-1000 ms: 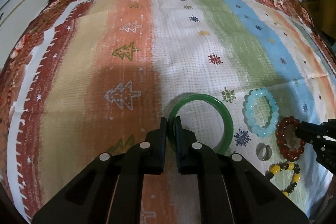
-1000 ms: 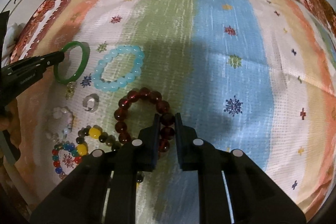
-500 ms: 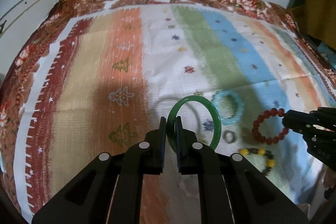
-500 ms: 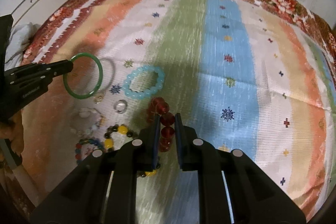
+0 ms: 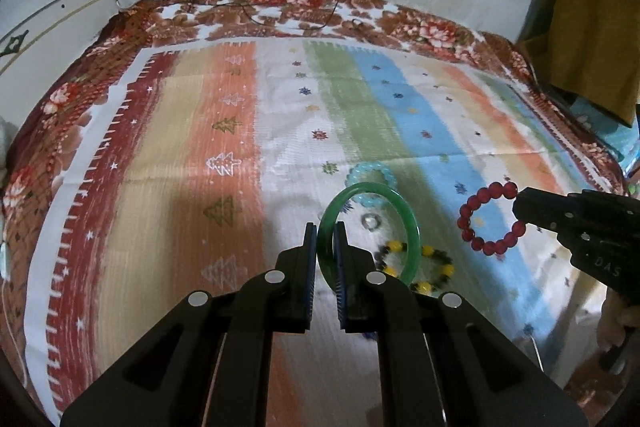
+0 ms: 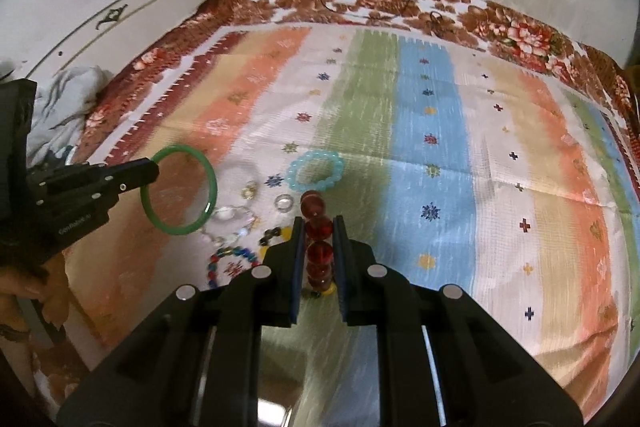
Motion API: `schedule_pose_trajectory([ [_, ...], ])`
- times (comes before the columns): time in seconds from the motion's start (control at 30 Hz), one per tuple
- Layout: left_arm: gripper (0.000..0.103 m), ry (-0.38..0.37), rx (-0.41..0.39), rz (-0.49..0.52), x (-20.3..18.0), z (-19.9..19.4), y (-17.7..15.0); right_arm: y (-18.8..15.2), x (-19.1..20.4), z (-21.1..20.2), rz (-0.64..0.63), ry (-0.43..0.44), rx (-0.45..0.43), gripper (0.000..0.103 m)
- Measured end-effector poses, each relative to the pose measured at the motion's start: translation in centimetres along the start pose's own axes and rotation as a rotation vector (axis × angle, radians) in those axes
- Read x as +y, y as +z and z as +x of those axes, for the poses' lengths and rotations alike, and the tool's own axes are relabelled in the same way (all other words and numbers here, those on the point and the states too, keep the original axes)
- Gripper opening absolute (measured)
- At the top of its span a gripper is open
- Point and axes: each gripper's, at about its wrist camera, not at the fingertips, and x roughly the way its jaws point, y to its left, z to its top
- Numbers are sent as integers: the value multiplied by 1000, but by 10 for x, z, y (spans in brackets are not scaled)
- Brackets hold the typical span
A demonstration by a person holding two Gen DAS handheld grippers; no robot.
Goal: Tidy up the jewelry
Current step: 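Grasp green bangle with left tool while right tool grasps dark red bracelet, then lower both bracelets into the silver tin and open both tools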
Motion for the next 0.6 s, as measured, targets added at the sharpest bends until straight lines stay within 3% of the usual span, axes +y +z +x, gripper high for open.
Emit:
schedule_pose_trajectory([
  [0.6, 8, -68, -49, 22, -21, -73, -77, -62, 32, -73, -29, 99, -102, 15],
])
